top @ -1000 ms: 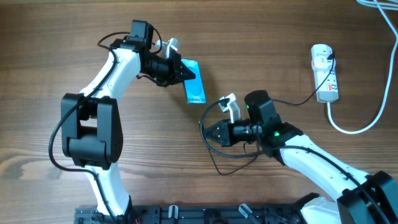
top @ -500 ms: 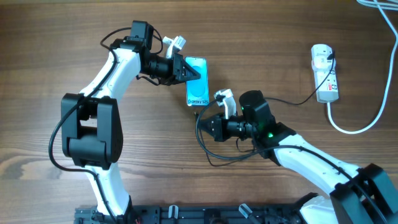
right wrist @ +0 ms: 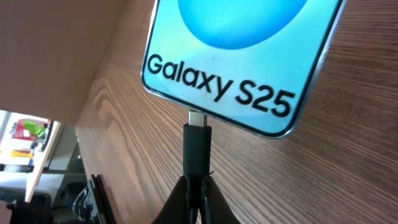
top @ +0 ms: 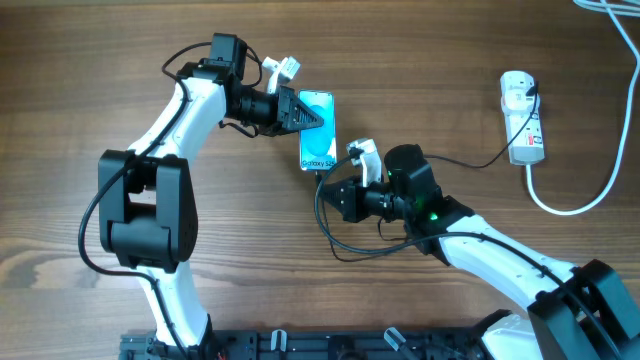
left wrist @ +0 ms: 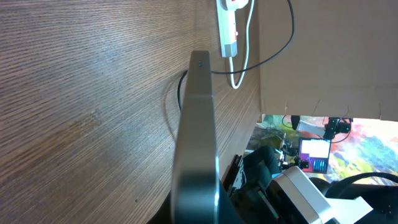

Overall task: Plug charger to phone and switch on socket
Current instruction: 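Push the plug into the phone's bottom port with the right gripper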

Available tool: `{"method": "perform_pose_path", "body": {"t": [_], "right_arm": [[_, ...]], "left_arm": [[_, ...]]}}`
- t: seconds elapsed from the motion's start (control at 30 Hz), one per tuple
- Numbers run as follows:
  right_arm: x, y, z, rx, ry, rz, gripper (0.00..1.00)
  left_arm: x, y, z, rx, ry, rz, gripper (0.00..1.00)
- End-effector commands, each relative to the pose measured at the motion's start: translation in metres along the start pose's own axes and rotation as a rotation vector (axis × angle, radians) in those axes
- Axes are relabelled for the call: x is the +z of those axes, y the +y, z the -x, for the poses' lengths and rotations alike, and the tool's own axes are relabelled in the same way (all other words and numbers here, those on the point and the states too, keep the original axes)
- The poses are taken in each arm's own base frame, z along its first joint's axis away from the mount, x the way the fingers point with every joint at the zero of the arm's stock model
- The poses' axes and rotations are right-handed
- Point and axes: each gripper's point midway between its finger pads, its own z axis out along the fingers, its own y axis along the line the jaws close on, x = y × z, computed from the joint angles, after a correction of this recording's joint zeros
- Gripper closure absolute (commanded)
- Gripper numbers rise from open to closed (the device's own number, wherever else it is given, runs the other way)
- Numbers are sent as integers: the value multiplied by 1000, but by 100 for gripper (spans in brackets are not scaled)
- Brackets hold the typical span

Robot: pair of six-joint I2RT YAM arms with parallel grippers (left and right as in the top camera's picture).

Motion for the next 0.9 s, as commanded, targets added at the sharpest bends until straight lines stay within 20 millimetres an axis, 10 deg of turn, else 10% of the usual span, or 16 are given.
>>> {"method": "perform_pose_path", "body": {"t": [0.0,0.87], "right_arm": [[2,-7,-2,10,-3,-28,96],[2,-12,10,126,-64,-59,96]], "left_arm": [[-5,-18,2,50,-10,-49,96],[-5,-17,2,50,-11,-42,96]]}}
